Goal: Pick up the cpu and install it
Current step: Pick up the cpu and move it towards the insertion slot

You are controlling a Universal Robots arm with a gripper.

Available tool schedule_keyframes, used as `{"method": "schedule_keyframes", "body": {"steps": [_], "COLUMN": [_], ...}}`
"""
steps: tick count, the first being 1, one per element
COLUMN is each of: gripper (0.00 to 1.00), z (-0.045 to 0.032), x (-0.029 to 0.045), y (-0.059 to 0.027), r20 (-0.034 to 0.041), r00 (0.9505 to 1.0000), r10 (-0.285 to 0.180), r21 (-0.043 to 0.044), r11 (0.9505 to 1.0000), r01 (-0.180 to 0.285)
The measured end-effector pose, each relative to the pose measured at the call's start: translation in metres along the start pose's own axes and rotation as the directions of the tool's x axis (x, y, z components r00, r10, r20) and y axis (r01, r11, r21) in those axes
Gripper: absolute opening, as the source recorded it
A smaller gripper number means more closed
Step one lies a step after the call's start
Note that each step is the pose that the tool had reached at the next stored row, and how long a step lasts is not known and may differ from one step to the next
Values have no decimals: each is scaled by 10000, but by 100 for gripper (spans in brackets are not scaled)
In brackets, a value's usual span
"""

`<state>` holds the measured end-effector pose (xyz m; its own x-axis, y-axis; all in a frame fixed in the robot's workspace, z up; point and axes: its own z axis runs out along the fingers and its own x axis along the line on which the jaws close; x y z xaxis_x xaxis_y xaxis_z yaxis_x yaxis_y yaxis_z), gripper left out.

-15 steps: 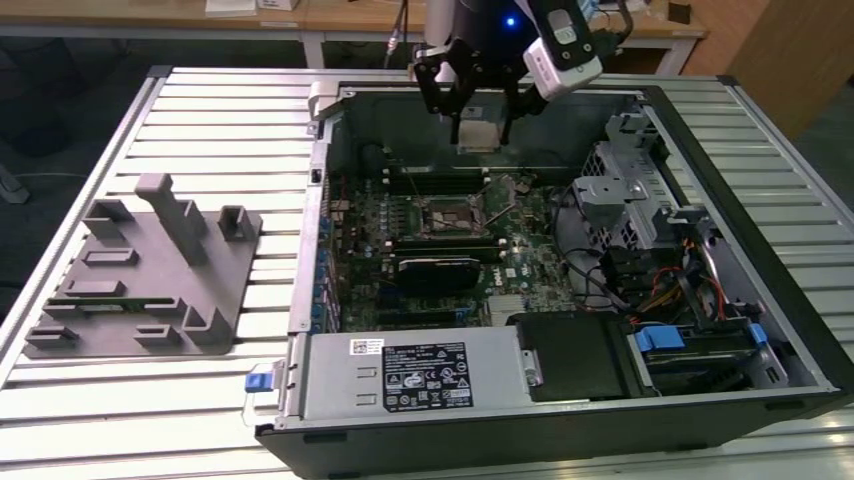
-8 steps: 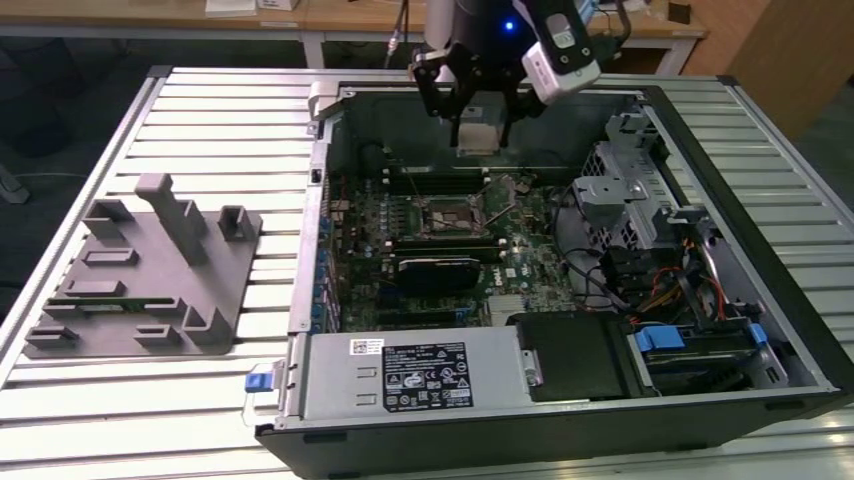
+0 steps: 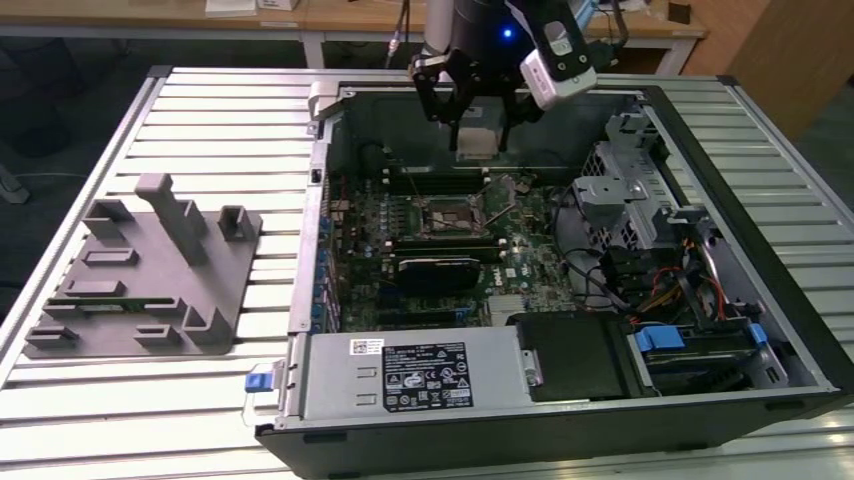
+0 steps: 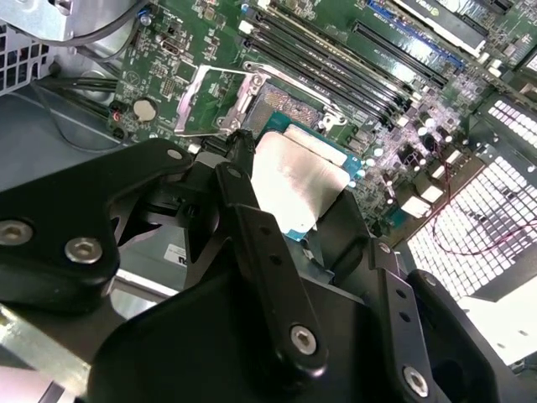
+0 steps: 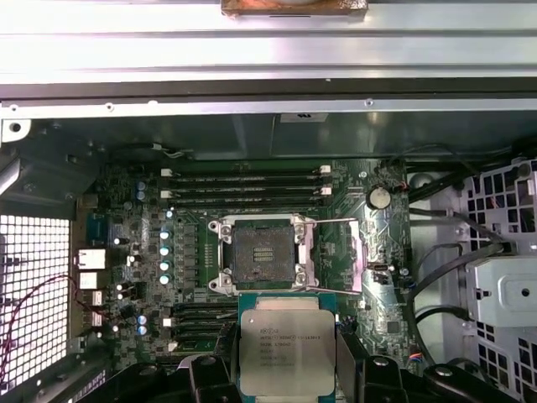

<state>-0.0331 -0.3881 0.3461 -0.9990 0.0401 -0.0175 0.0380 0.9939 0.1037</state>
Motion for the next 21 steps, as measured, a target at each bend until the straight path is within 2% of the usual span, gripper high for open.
{"method": "schedule_keyframes", "body": {"steps": [21], "gripper": [55], "z": [54], "x": [2], "y": [-5], "r20": [1], "r00": [10000], "r10": [-1], "r21": [25], "r11": [10000], "r01": [1]}}
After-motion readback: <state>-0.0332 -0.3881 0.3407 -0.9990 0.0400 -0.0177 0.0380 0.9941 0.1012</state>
